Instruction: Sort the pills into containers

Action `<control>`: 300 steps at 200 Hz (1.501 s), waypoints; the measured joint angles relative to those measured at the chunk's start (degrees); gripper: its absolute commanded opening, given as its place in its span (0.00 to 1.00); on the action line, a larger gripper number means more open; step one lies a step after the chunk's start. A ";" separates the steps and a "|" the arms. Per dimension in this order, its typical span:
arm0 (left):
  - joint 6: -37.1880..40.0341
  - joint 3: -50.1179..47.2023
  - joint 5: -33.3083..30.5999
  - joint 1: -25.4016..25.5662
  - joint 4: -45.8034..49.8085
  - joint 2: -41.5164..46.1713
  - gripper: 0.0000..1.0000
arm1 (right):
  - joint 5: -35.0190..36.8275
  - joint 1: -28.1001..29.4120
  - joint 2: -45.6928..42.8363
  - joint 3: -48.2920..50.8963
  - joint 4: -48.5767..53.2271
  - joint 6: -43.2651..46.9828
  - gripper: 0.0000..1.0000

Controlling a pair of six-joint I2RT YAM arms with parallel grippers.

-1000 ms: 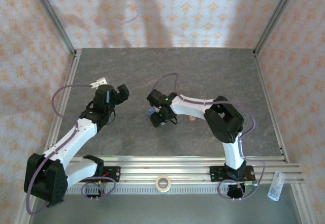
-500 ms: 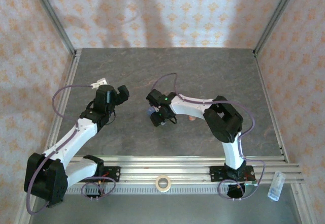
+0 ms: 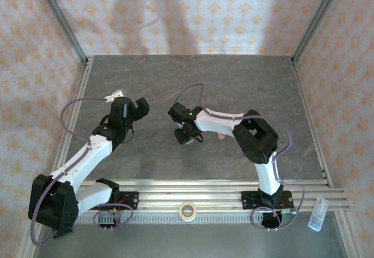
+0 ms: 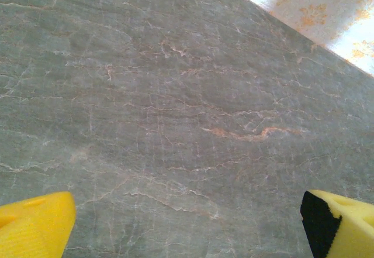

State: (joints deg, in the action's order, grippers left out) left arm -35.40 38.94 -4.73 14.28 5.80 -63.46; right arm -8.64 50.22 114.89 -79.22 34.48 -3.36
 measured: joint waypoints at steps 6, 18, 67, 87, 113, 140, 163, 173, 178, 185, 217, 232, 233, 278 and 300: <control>-0.76 0.15 0.04 0.00 0.02 -0.15 1.00 | 0.13 0.00 -0.11 0.13 -0.11 0.00 0.41; -2.16 0.37 0.42 0.00 0.13 -0.37 1.00 | 0.39 0.00 -0.48 0.59 -0.61 -0.33 0.40; -4.74 0.63 7.56 0.00 0.15 0.48 1.00 | 0.46 -0.61 -5.55 3.93 -1.97 -2.45 0.39; -6.73 0.63 12.74 0.00 -2.12 1.64 1.00 | -2.01 -2.58 -10.32 5.66 -3.69 -3.93 0.39; -10.88 0.61 19.74 0.00 -7.69 2.16 1.00 | -6.56 -5.86 -16.74 7.61 -6.97 -5.51 0.39; -16.33 0.13 25.27 0.04 -13.97 2.14 1.00 | -11.17 -7.15 -20.98 8.74 -9.81 -6.49 0.39; -21.05 -0.81 28.35 0.83 -19.50 2.08 1.00 | -14.27 -7.08 -21.59 8.79 -11.47 -7.21 0.39; -22.75 -1.07 29.14 1.33 -21.33 1.95 1.00 | -15.30 -7.10 -21.59 8.85 -12.00 -7.74 0.39; -23.50 -1.14 29.57 1.64 -22.21 1.88 1.00 | -15.65 -7.10 -21.59 8.90 -12.20 -7.93 0.39; -24.52 -1.18 30.03 2.03 -23.30 1.75 1.00 | -16.06 -7.10 -21.59 8.92 -12.48 -8.31 0.39; -27.45 -1.18 31.36 4.22 -26.93 0.90 1.00 | -17.14 -7.10 -21.59 8.94 -13.46 -9.60 0.39; -28.06 -1.18 31.47 5.22 -28.06 0.17 1.00 | -17.20 -7.10 -21.57 8.94 -13.55 -10.01 0.39; -28.06 -1.18 31.47 5.27 -28.11 0.13 1.00 | -17.20 -7.10 -21.57 8.94 -13.55 -10.03 0.39; -29.20 -1.18 31.58 7.89 -30.80 -3.93 1.00 | -17.35 -7.10 -21.51 8.94 -13.55 -10.84 0.39; -29.29 -1.18 31.58 8.70 -31.15 -5.25 1.00 | -17.35 -7.10 -21.51 8.94 -13.55 -11.04 0.39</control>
State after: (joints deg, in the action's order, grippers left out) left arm -64.69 37.76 26.85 22.98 -25.34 -68.71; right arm -26.00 43.11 93.38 -70.28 20.93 -14.39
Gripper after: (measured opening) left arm 0.996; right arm 0.386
